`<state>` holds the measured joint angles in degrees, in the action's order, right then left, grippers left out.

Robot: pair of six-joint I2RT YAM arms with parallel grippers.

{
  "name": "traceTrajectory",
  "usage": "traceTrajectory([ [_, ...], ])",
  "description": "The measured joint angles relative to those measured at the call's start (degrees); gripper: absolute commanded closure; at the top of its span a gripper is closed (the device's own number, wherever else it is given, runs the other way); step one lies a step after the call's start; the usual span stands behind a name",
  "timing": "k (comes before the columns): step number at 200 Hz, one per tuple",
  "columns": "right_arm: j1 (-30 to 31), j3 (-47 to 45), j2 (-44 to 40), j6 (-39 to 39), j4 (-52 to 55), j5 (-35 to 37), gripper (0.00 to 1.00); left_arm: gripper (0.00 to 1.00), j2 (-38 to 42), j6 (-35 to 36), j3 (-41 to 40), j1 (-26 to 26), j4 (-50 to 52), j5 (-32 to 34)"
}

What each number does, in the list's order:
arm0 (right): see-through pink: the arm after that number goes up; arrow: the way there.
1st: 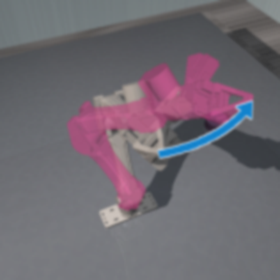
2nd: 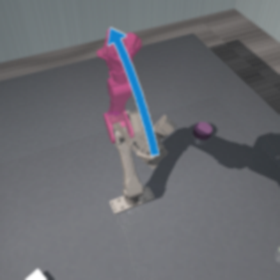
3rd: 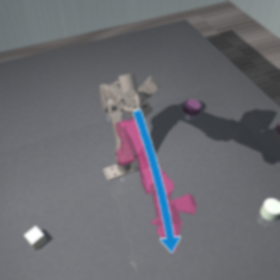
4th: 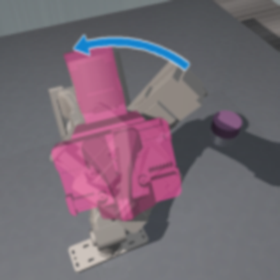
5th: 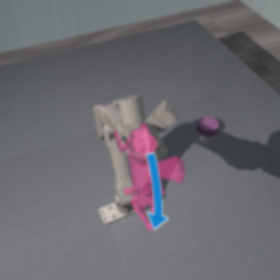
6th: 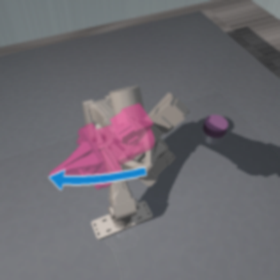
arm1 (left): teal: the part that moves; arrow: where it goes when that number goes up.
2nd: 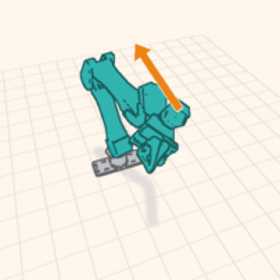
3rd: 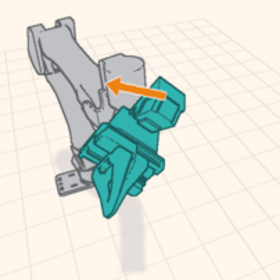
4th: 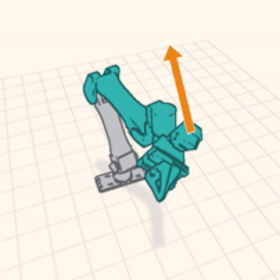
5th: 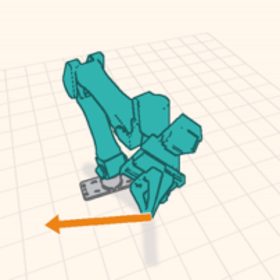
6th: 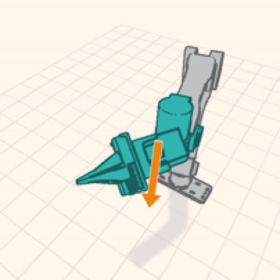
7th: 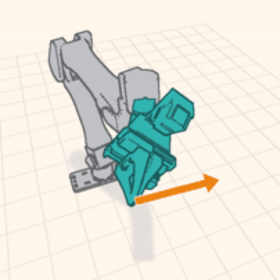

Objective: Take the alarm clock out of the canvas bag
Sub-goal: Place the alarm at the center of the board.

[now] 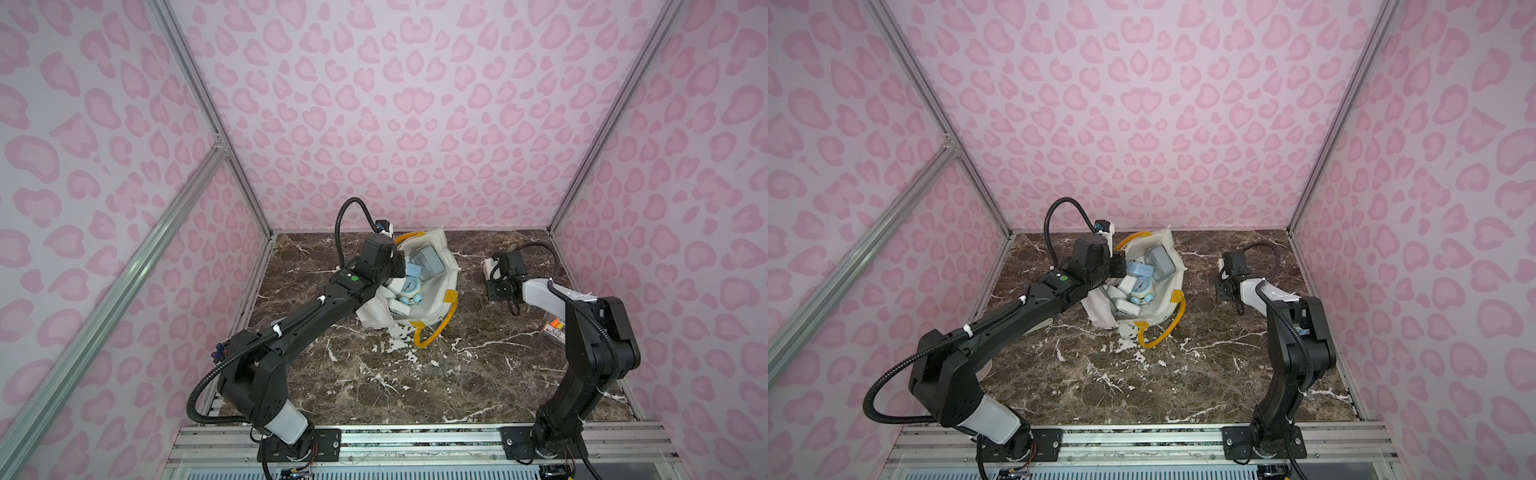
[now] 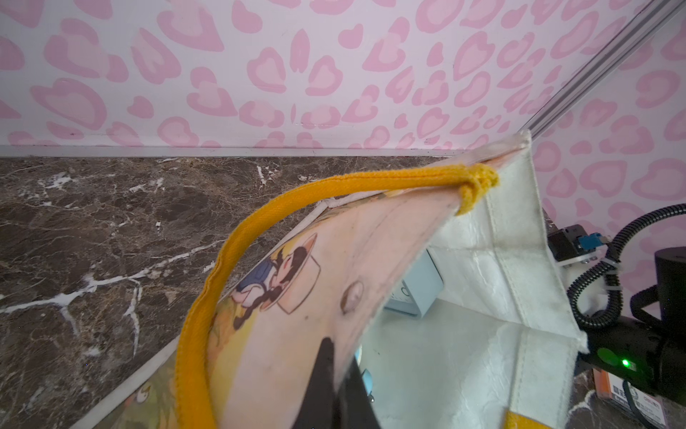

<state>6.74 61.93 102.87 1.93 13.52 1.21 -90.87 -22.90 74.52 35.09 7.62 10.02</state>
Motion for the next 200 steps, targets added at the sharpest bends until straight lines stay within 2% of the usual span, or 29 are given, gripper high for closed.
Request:
traceTrajectory([
  [45,-0.44,0.11,0.42,0.02,-0.26,-0.17,0.47,0.96,0.0,0.0,-0.04,0.09,0.0,0.31],
  [72,-0.57,-0.46,0.76,0.04,4.33,-0.17,0.41,0.97,0.0,0.0,-0.04,0.13,0.0,0.33],
  [125,-0.63,-1.16,-0.74,0.5,5.2,-0.17,0.37,0.97,0.0,0.02,-0.04,0.28,0.02,0.57],
  [200,-0.63,-3.15,-7.04,2.19,4.52,-0.85,0.35,0.97,0.22,0.42,-0.13,0.61,0.17,1.42],
])
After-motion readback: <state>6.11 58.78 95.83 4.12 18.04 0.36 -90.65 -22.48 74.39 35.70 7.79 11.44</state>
